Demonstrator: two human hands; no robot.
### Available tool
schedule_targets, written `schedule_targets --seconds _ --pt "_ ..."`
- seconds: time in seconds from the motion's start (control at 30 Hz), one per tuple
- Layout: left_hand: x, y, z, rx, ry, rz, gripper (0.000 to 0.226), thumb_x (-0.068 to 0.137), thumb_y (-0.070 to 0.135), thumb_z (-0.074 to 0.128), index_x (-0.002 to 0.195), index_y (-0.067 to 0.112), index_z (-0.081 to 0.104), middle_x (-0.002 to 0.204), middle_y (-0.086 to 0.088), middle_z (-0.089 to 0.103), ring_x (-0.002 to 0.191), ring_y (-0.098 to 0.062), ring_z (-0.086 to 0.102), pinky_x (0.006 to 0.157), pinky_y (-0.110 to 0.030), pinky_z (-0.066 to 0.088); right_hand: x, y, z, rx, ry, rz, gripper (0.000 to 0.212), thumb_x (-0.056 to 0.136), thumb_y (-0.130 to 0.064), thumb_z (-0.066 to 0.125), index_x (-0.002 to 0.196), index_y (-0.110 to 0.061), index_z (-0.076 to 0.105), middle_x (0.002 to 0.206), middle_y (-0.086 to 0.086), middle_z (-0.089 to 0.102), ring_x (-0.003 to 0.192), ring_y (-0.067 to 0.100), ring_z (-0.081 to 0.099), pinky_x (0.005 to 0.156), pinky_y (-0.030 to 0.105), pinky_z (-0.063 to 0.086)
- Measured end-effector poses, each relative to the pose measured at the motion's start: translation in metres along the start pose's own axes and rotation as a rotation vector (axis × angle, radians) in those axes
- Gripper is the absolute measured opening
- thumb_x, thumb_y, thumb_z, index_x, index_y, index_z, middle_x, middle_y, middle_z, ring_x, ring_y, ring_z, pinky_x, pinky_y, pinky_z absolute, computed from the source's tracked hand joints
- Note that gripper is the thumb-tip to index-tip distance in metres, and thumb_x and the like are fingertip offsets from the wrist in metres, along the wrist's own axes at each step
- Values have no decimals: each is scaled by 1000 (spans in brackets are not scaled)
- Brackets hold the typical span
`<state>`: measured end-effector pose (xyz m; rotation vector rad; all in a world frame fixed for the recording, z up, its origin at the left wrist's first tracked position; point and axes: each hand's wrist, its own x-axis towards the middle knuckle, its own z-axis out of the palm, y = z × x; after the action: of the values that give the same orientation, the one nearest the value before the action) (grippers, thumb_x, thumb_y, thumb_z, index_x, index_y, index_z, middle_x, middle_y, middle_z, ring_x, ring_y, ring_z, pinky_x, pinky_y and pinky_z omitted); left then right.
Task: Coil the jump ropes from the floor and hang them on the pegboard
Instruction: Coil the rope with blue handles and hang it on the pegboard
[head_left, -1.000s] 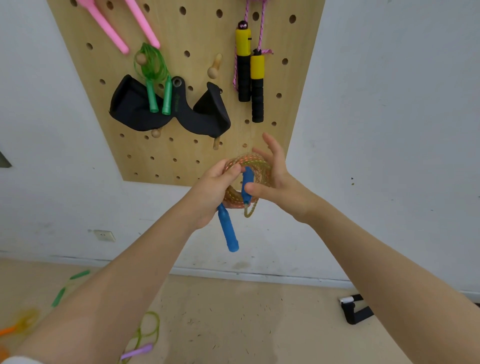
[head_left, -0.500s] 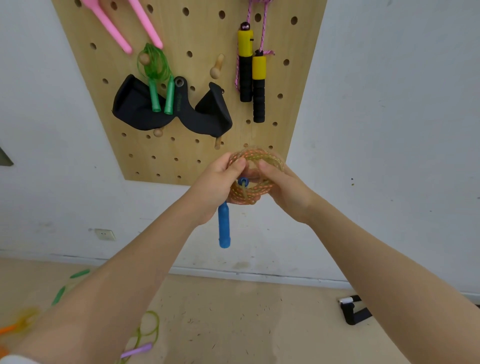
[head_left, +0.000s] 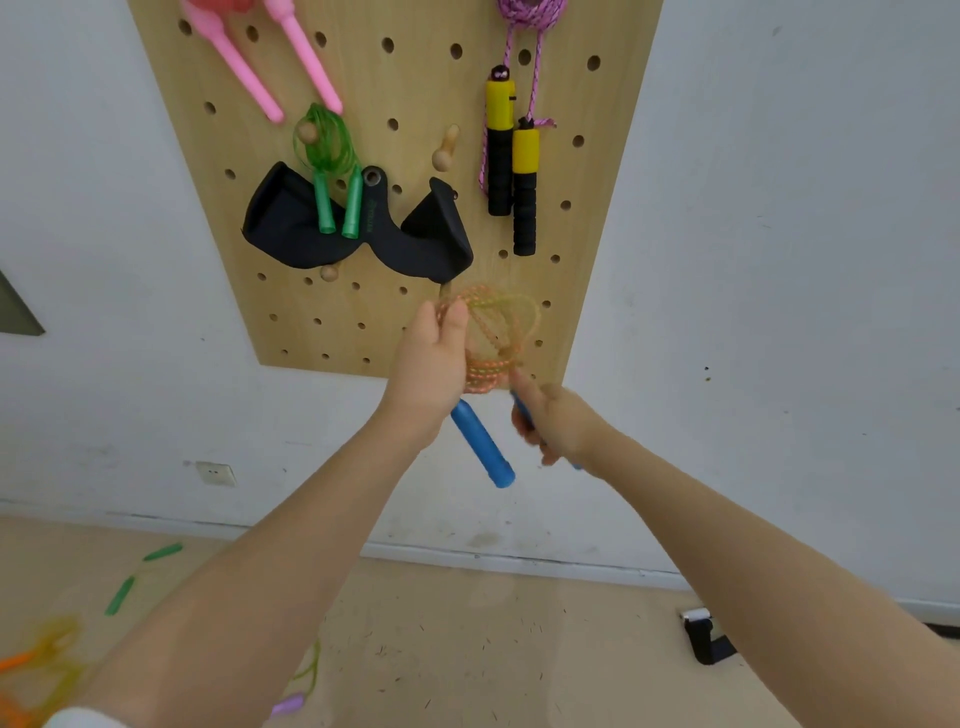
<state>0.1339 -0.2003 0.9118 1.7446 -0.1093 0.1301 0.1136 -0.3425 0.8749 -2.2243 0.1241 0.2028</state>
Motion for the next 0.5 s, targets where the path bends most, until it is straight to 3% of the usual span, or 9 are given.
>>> schedule_targets --seconds 0.03,0.1,0.13,0.2,0.33,0.43,0.5 --pt "0 -3 2 93 -5 40 29 101 37 29 113 16 45 105 1 54 95 -12 53 70 -22 43 1 -1 3 -16 -81 46 60 96 -56 23 71 -12 55 71 6 57 62 18 55 69 31 47" --pt "1 -7 3 145 -46 24 30 101 37 29 113 15 46 99 4 54 93 -13 52 69 -23 41 5 -4 -1 116 -125 53 38 99 -38 33 96 -13 63 101 6 65 94 19 63 92 35 43" --pt "3 -9 1 160 -60 6 28 101 37 29 109 16 46 92 6 53 88 -12 52 64 -22 41 5 -7 -7 270 -85 35 29 98 -25 38 109 -13 62 112 3 65 108 17 60 100 35 40" --pt "4 -10 -2 214 -99 12 27 101 36 30 103 14 46 83 6 51 78 -11 50 59 -22 39 7 -16 -19 538 4 -36 34 96 -20 38 121 -11 60 119 3 65 115 18 58 109 38 36" --pt "4 -8 -7 247 -180 77 25 100 35 32 105 18 48 80 2 52 72 -11 51 62 -26 43 9 -39 -15 466 3 -210 49 91 -51 41 124 -19 57 124 4 59 117 22 55 106 42 41" --pt "11 -2 -14 222 -185 65 24 100 38 31 106 22 47 85 6 57 80 -11 58 64 -25 49 9 -55 -11 496 29 -317 34 95 -40 46 121 -21 55 123 7 57 117 24 53 104 45 43" --pt "16 2 -19 220 -173 60 26 100 41 30 108 22 47 94 4 62 86 -15 63 73 -33 55 11 -61 -10 586 -29 -340 34 91 -37 53 121 -20 53 123 10 55 117 27 54 100 46 46"
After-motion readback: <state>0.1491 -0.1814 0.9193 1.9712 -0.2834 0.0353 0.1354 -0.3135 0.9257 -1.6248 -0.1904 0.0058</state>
